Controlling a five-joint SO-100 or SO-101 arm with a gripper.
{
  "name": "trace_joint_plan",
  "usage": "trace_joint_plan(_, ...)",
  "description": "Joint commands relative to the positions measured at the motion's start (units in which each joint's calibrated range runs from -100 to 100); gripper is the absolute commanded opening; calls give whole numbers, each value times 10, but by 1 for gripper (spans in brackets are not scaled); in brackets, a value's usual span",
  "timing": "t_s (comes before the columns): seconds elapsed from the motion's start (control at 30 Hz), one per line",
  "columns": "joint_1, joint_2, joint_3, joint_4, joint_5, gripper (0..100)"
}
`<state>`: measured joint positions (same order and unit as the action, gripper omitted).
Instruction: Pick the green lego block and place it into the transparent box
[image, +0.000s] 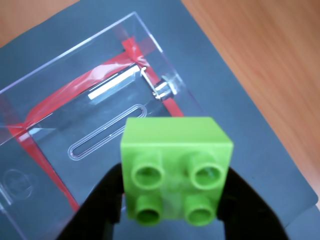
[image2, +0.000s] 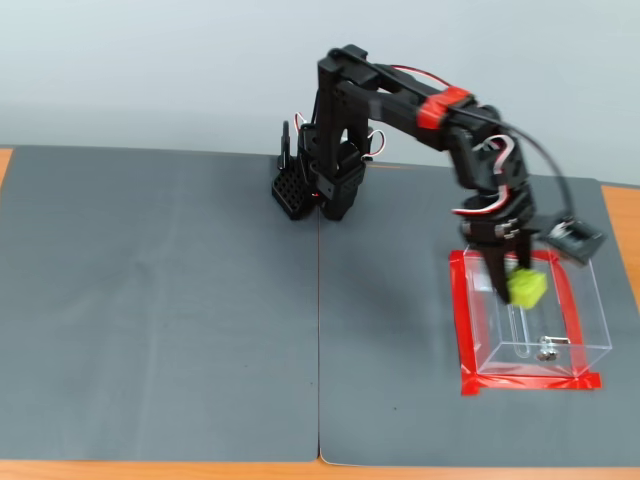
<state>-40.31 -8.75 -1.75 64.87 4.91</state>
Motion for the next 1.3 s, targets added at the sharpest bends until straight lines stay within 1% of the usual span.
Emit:
trace_joint_plan(0.0,-43,12,-43,-1,-1,12)
trace_joint_plan(0.37,-94,15,-34,0,-2,12)
trace_joint_plan(0.8,-94,34,-40,-8,-2,13)
trace_joint_plan(0.97,-92,45,-41,-8,-2,30)
trace_joint_plan(1.03,-92,50,-41,-7,-2,33)
trace_joint_plan(1.27,-89,45,-42,-7,-1,33)
